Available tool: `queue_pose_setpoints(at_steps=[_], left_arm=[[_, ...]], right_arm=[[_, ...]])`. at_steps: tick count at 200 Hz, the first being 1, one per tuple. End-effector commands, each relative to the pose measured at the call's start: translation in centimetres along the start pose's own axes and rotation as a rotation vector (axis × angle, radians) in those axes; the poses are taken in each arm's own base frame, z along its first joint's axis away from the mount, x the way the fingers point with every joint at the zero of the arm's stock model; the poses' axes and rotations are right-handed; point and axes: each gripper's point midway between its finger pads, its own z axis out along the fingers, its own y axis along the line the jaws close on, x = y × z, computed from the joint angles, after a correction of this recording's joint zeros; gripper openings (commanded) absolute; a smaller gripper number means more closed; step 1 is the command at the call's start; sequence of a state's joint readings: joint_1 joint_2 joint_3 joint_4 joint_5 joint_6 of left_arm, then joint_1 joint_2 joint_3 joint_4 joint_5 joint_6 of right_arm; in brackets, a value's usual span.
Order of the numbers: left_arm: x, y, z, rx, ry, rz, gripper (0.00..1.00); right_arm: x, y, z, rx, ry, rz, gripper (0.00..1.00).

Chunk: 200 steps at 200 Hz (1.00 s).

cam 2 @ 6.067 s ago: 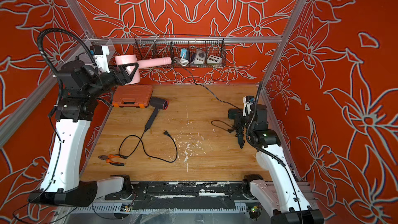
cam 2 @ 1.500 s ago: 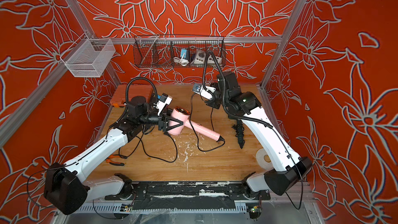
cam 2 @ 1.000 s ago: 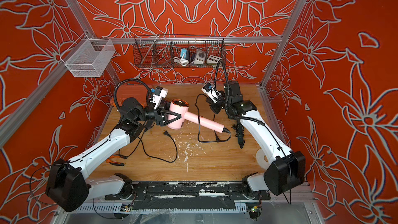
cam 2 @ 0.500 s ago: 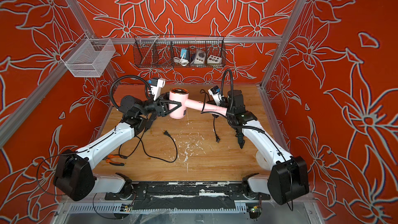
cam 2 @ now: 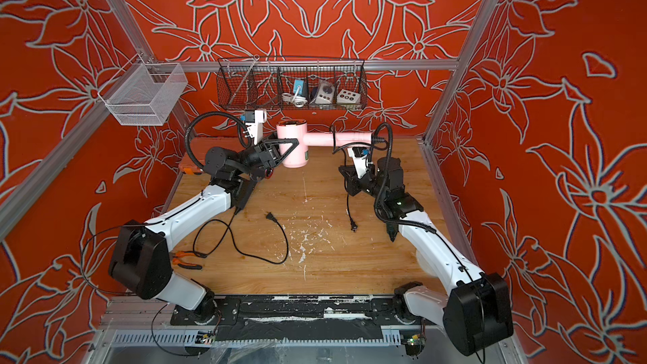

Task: Wrap the cord around the hair dryer
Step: Wrap the power cord around the hair dryer.

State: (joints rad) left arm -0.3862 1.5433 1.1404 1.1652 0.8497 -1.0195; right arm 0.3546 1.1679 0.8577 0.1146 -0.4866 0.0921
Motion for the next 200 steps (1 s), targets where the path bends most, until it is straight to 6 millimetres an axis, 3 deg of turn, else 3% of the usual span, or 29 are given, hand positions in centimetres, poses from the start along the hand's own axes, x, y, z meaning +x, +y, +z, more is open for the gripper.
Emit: queue_pose_setpoints(at_steps=[1, 54, 113, 200], left_arm=[[-3.4, -3.0, 0.6, 0.077, -0.105, 0.109, 0.0], [-2.8, -0.7, 0.5, -0.01, -0.094, 0.188, 0.0], [-4.0, 2.3, -0.6, -0.067, -0.163, 0.19, 0.0], [-1.0, 7.4, -1.3, -0.188, -0.086, 0.217, 0.0]], right_arm=[[-0.6, 1.0, -0.4, -0.008, -0.044, 0.003, 0.0], [-0.2, 5.0, -0.1, -0.048, 0.009, -0.11, 0.0], [-0.6, 8.3, -1.3, -0.076, 0.016, -0.172, 0.0], [-1.9, 12.1, -2.2, -0.178, 0.108, -0.314, 0.0]])
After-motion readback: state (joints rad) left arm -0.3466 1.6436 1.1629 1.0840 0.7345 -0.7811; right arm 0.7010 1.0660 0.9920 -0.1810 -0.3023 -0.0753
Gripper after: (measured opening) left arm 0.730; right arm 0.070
